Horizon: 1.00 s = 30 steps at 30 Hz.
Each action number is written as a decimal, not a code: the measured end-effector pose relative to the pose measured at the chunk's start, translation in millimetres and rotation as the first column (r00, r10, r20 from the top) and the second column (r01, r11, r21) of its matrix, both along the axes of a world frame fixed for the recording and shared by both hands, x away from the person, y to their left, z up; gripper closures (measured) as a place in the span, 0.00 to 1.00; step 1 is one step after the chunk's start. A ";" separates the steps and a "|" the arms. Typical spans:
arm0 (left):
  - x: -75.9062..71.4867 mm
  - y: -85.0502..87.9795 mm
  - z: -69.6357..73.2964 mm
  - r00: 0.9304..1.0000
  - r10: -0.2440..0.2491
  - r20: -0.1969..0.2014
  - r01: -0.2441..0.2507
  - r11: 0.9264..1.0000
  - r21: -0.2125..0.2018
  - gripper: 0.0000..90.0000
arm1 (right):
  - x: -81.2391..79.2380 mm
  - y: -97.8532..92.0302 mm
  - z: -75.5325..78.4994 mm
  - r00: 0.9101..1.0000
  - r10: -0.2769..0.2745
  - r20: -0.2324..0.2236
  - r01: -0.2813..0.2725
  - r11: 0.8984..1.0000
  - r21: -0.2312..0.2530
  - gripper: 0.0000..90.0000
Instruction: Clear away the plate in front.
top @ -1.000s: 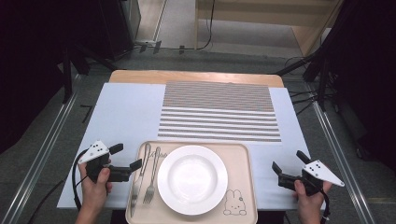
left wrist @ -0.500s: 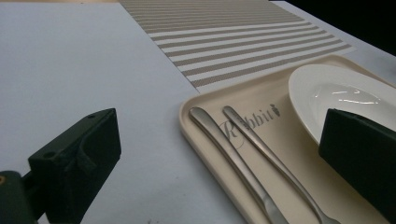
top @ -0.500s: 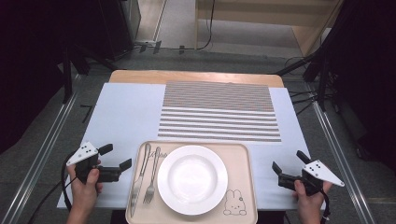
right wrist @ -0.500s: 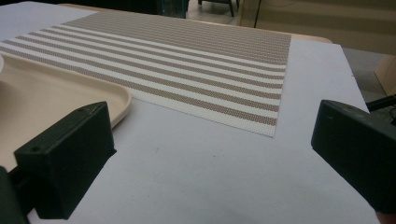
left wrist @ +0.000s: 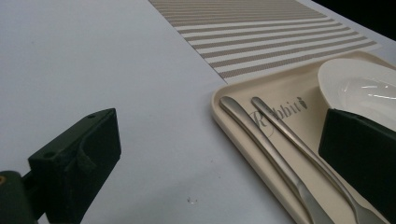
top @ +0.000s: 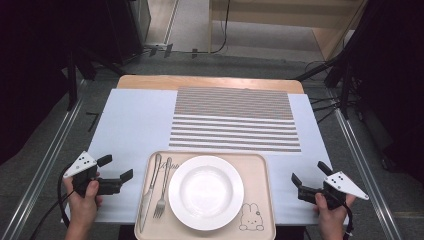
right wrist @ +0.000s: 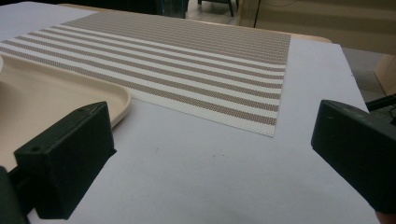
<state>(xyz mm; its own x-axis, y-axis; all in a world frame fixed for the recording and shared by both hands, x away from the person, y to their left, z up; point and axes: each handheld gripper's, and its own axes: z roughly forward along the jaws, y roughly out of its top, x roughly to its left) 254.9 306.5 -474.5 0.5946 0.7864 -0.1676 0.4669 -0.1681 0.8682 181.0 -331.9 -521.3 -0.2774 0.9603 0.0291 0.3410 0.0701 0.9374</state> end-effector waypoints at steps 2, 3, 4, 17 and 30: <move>-0.1 2.4 -0.6 1.000 0.005 -0.001 -0.005 1.000 0.003 0.00 | 0.0 0.0 0.0 1.000 0.000 0.000 0.000 1.000 0.000 0.00; 0.0 3.6 -1.1 1.000 0.006 0.003 -0.006 1.000 0.007 0.00 | 0.0 0.0 0.0 1.000 0.000 0.000 0.000 1.000 0.000 0.00; 0.2 4.8 -1.4 1.000 0.007 0.003 -0.007 1.000 0.007 0.00 | 0.1 0.0 0.0 1.000 -0.001 0.000 0.001 1.000 0.000 0.00; 0.9 19.5 -6.0 0.999 0.044 0.019 -0.045 0.997 0.055 0.00 | 0.1 -0.2 0.0 1.000 -0.003 0.000 0.003 1.000 0.002 0.00; 0.6 29.0 -15.5 0.997 0.070 0.043 -0.071 0.997 0.015 0.00 | 1.0 -2.8 0.5 1.000 -0.011 0.001 0.011 1.000 0.016 0.00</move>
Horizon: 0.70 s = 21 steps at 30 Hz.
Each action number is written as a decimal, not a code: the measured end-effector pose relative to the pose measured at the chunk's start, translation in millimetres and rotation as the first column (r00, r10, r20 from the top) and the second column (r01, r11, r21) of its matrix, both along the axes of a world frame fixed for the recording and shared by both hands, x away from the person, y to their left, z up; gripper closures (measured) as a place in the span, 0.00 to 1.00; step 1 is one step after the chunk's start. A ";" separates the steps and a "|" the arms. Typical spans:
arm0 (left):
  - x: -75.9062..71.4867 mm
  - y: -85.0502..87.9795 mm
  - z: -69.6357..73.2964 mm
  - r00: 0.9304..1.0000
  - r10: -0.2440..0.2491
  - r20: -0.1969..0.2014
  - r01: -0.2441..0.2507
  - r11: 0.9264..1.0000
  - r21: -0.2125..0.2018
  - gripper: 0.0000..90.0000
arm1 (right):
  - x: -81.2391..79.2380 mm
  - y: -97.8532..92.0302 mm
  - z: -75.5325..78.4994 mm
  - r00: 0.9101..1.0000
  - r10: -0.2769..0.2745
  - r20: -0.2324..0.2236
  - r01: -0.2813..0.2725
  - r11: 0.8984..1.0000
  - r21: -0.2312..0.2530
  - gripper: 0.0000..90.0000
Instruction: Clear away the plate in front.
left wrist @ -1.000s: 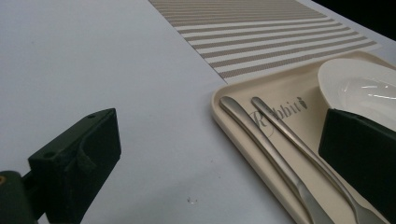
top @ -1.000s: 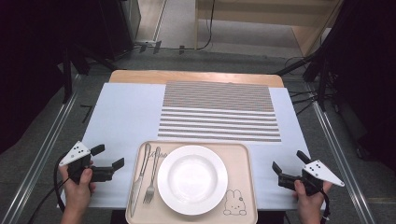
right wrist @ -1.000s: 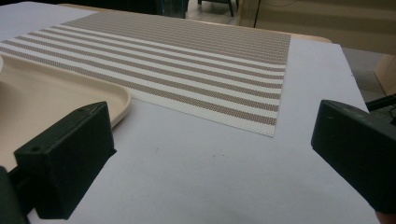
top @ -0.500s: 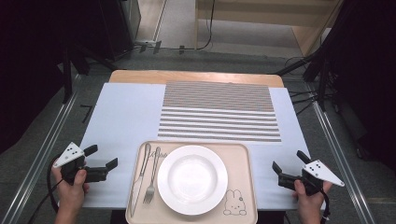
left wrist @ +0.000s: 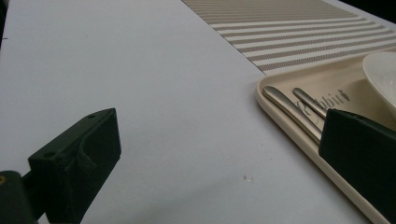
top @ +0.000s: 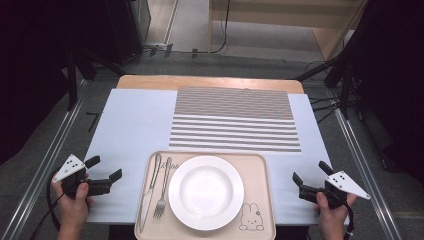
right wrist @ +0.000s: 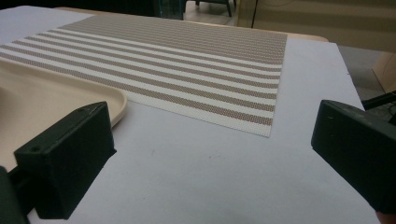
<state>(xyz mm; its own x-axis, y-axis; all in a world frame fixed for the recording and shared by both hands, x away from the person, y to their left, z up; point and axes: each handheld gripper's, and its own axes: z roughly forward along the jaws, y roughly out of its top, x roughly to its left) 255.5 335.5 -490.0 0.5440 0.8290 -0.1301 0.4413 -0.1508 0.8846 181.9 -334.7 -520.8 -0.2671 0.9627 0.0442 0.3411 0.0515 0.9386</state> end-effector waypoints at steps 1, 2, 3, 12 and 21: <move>0.0 -0.3 -0.5 1.000 0.002 0.003 -0.002 1.000 -0.002 0.00 | -0.1 -0.1 0.0 1.000 0.000 -0.001 0.000 1.000 0.002 0.00; -0.1 -0.3 -0.8 1.000 0.003 0.005 -0.003 1.000 -0.003 0.00 | -0.1 -0.2 0.1 1.000 0.001 -0.001 -0.001 1.000 0.002 0.00; -0.1 -0.2 -1.0 1.000 0.004 0.006 -0.004 1.000 -0.004 0.00 | -0.1 -0.2 0.1 1.000 0.001 -0.001 -0.001 1.000 0.002 0.00; -1.0 2.4 -1.5 1.000 0.012 0.013 -0.012 0.999 -0.039 0.00 | -0.3 0.8 -0.1 1.000 -0.002 -0.005 0.002 1.000 0.000 0.00; -1.5 3.8 -1.2 1.000 0.020 0.015 -0.019 0.998 -0.055 0.00 | 0.3 1.7 0.0 1.000 -0.001 -0.005 0.001 1.000 -0.011 0.00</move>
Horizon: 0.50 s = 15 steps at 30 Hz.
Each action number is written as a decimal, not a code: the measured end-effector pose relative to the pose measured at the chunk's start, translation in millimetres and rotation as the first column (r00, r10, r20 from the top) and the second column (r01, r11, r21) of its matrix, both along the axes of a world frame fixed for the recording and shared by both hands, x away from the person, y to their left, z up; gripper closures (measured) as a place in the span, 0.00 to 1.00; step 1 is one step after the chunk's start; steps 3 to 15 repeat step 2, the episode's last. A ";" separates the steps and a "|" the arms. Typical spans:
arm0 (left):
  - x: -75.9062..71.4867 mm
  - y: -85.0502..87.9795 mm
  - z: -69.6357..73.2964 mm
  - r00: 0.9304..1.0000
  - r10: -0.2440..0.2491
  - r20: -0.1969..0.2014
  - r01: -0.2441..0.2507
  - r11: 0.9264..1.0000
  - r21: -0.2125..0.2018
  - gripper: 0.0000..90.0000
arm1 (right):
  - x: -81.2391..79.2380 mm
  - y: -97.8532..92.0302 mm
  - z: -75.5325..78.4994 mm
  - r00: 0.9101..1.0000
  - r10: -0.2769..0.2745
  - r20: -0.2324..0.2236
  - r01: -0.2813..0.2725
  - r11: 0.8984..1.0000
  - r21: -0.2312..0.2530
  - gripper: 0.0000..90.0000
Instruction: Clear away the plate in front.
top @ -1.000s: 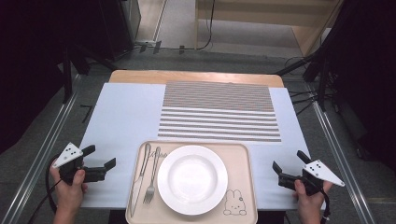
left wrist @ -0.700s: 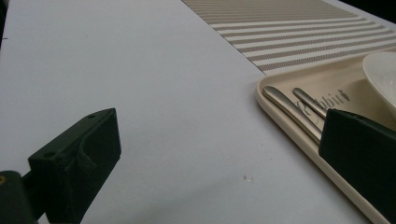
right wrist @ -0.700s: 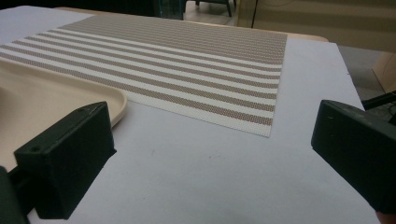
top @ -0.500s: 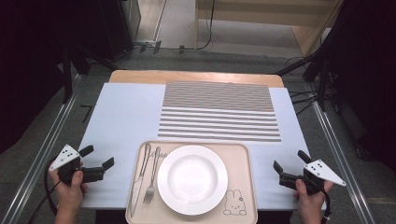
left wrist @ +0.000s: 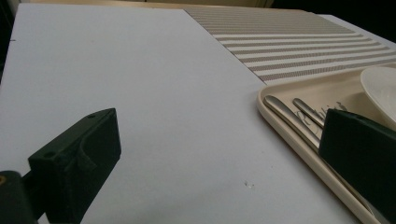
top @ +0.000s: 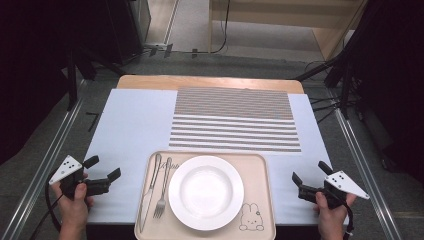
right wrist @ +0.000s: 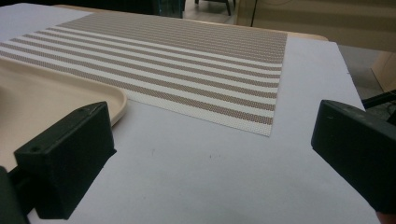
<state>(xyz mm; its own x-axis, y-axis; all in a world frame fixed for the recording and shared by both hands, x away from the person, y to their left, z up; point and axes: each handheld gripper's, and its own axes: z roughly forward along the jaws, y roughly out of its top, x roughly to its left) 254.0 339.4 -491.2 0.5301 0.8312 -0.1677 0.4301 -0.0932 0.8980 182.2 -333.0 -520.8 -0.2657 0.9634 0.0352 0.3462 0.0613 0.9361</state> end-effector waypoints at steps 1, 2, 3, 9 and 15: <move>0.1 -0.1 -0.1 1.000 0.000 -0.001 0.000 1.000 0.000 0.00 | -0.1 0.4 0.0 1.000 0.000 -0.001 0.000 1.000 0.001 0.00; 0.2 -0.1 -0.1 1.000 -0.002 -0.001 0.002 1.000 0.005 0.00 | -0.2 0.7 0.1 1.000 -0.001 -0.004 0.001 1.000 0.001 0.00; 0.2 -0.1 -0.1 1.000 -0.002 -0.001 0.002 1.000 0.005 0.00 | -0.2 0.7 0.1 1.000 -0.001 -0.004 0.001 1.000 0.001 0.00; 0.2 -0.1 -0.1 1.000 -0.002 -0.001 0.002 1.000 0.005 0.00 | -0.2 0.7 0.1 1.000 -0.001 -0.004 0.001 1.000 0.001 0.00; 0.2 -0.1 -0.1 1.000 -0.002 -0.001 0.002 1.000 0.005 0.00 | -0.2 0.7 0.1 1.000 -0.001 -0.004 0.001 1.000 0.001 0.00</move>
